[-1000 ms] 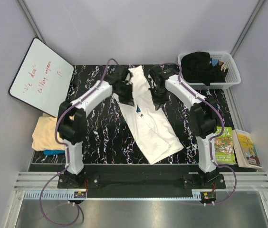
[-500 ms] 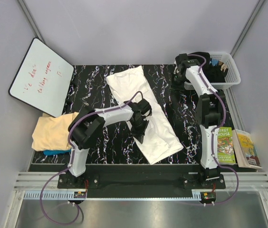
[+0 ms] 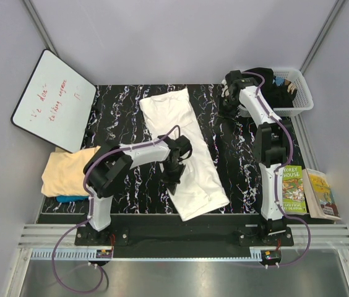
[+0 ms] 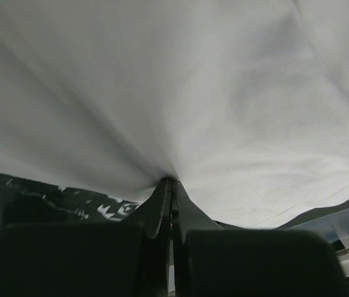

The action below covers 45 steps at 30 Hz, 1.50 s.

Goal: Fold and stack the t-shirts
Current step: Rotate the tshirt 90 degrees

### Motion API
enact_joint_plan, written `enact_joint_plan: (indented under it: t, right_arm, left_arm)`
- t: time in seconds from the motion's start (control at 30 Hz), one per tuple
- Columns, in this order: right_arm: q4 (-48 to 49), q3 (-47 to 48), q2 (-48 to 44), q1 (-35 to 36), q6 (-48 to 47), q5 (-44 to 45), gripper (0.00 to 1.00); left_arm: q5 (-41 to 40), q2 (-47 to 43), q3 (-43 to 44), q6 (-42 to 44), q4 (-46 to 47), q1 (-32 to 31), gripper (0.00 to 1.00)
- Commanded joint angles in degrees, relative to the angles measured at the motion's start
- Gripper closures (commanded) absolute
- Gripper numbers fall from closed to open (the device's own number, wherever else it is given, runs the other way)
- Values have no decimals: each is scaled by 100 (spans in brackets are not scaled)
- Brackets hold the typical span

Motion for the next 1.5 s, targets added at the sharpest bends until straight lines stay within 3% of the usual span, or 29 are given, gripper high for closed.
enact_joint_plan:
  t: [0.0,0.17,0.3,0.47,0.67,0.93,1.13,1.27,1.3,1.37,1.47]
  right_arm:
    - [-23,1,21,45,-24,-291,100]
    - [-14,-26,82,159,-60,-317,100]
    - [-23,281,293,404,-77,-274,100]
    - [-128,1616,1020,835,2,-168,100]
    - [64,3041,1970,1064,388,-343,100]
    - [635,3068,2341,1249,687,-195,100]
    - [750,3103,2420,1162,784,797,100]
    - [873,3174,2508,845,1117,992,100]
    - [908,3235,2525,757,1249,1018,100]
    - [970,3288,2604,556,1337,1045,100]
    - [1084,3332,2640,318,1461,1071,100]
  left_arm:
    - [-1211,-326,-714,151,-920,172,100]
    - [-2196,-784,-1084,248,-1245,655,100]
    - [-2671,-1205,-716,362,-1412,779,100]
    - [-2741,-1760,-56,188,-1351,779,100]
    - [-2768,-2173,480,-68,-1316,779,100]
    - [-2645,-2164,358,-147,-1289,779,100]
    - [-2110,-2533,59,168,-816,779,100]
    - [-1714,-2823,-169,397,-551,700,99]
    - [-1635,-2859,-187,415,-516,665,97]
    - [-1573,-2946,-240,415,-393,534,84]
    - [-1397,-2956,-223,380,-226,218,48]
